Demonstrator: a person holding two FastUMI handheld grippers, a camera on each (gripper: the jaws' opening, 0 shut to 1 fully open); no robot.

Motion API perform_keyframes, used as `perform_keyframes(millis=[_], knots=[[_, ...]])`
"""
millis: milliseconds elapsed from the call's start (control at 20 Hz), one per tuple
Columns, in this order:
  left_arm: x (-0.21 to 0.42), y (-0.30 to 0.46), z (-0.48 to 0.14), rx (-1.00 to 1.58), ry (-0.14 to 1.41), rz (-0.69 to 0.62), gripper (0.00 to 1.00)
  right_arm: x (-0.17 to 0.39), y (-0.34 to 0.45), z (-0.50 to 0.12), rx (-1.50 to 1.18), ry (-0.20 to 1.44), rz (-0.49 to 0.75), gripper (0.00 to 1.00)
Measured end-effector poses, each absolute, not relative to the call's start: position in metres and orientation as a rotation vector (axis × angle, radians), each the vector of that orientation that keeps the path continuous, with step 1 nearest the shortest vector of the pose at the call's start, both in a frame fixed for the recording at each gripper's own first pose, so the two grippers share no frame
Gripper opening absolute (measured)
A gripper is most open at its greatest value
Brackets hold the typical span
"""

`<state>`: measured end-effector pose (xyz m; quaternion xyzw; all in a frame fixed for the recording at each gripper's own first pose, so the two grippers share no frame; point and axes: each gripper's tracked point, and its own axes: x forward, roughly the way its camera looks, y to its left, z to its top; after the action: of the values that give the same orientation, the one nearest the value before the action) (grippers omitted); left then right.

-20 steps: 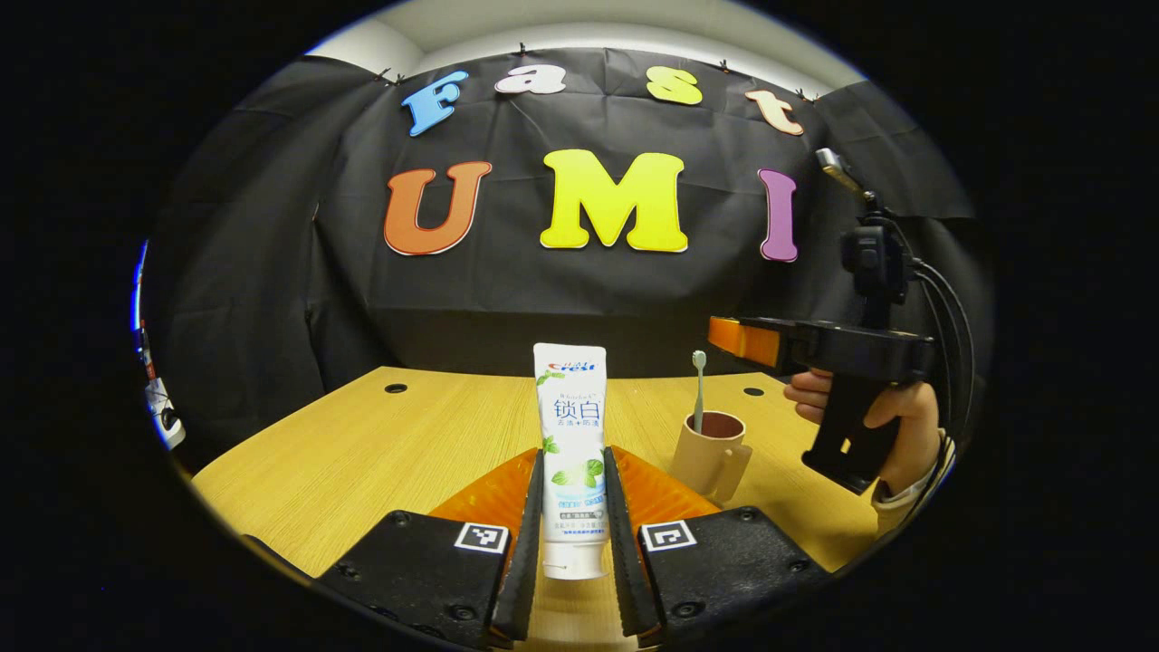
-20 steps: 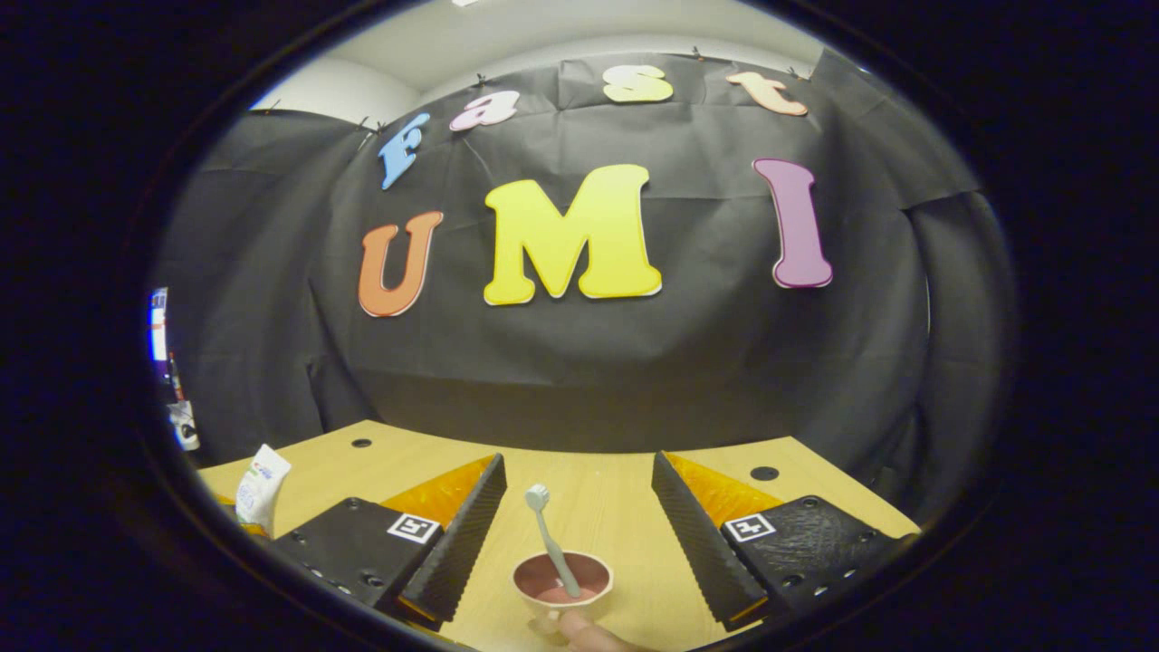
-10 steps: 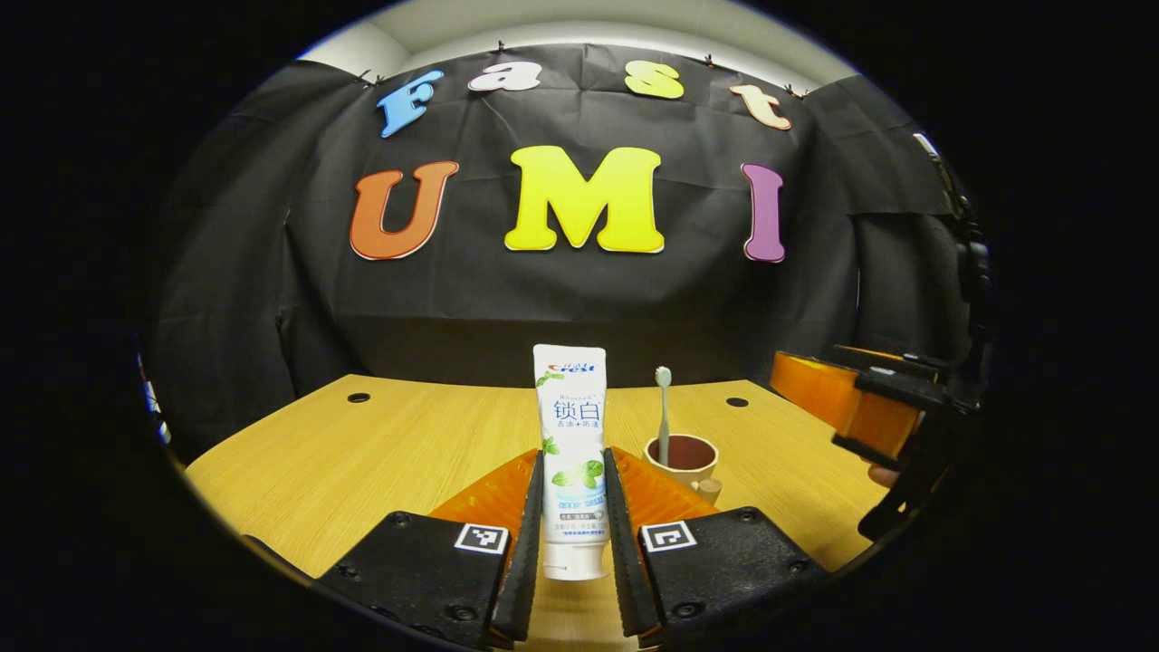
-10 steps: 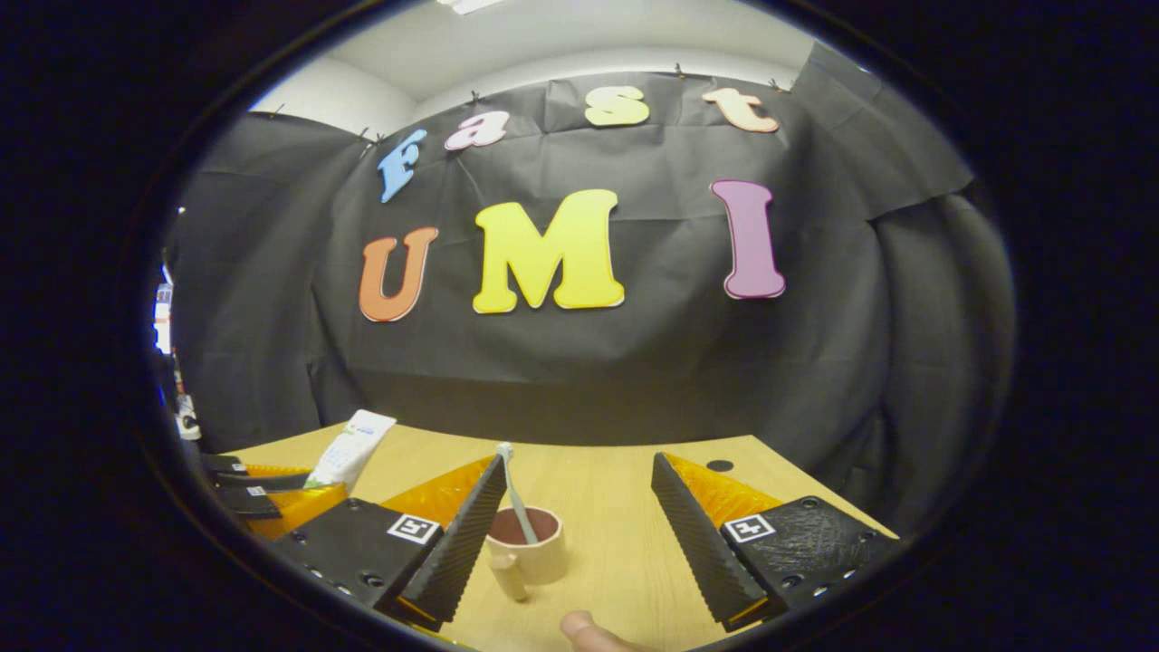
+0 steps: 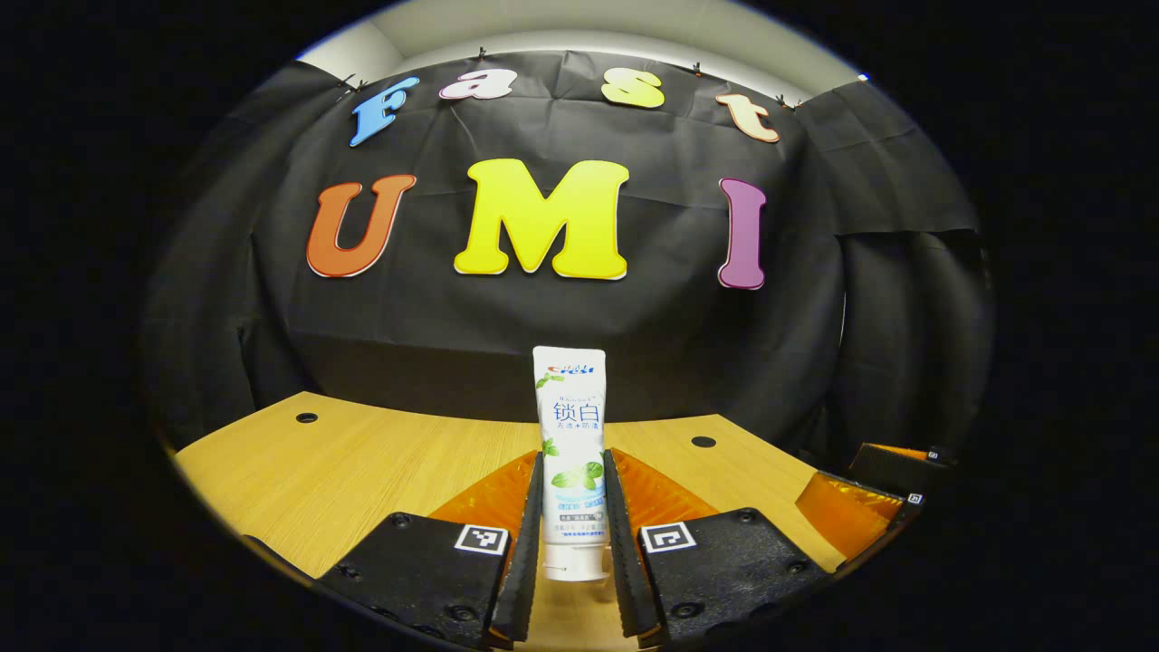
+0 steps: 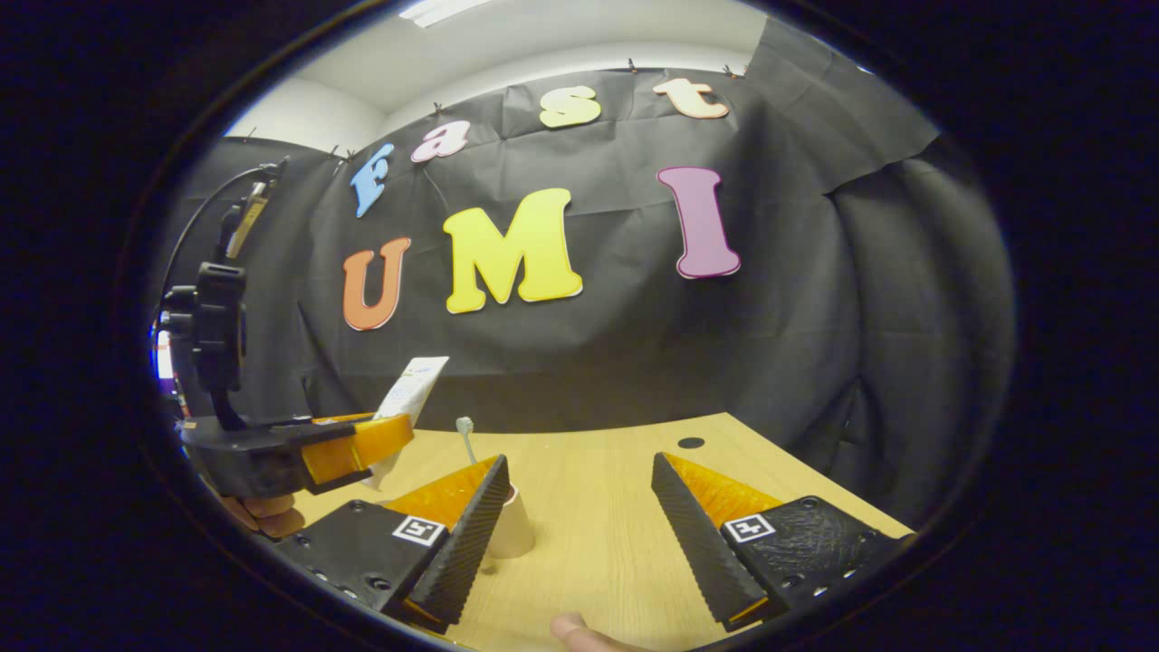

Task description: Put the toothbrush and toothpaste on the desktop into the cup, then pick up the cup and place it on the coaster on the desktop.

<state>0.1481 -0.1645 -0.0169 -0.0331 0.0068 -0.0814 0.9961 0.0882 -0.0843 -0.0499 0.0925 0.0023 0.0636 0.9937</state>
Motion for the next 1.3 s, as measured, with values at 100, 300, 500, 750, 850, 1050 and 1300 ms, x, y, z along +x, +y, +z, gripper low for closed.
perform_keyframes(millis=[100,300,500,750,850,1050,1300], knots=[[0.162,-0.175,-0.017,-0.063,0.016,-0.169,0.39,0.09,-0.092,-0.048,0.183,-0.005,0.114,0.95],[0.18,-0.19,-0.025,-0.059,0.035,-0.175,0.39,0.091,-0.102,-0.048,0.187,-0.009,0.101,0.95],[0.184,-0.201,-0.037,-0.057,0.076,-0.191,0.4,0.097,-0.111,-0.053,0.21,0.003,0.09,0.96],[0.19,-0.19,-0.039,-0.06,0.073,-0.165,0.4,0.1,-0.112,-0.061,0.275,0.037,0.105,0.96],[0.19,-0.191,-0.04,-0.058,0.079,-0.167,0.4,0.101,-0.113,-0.061,0.271,0.035,0.098,0.96],[0.191,-0.196,-0.042,-0.063,0.088,-0.188,0.41,0.099,-0.108,-0.06,0.261,0.032,0.106,0.95],[0.192,-0.193,-0.043,-0.066,0.094,-0.179,0.42,0.097,-0.106,-0.059,0.255,0.034,0.114,0.96]])
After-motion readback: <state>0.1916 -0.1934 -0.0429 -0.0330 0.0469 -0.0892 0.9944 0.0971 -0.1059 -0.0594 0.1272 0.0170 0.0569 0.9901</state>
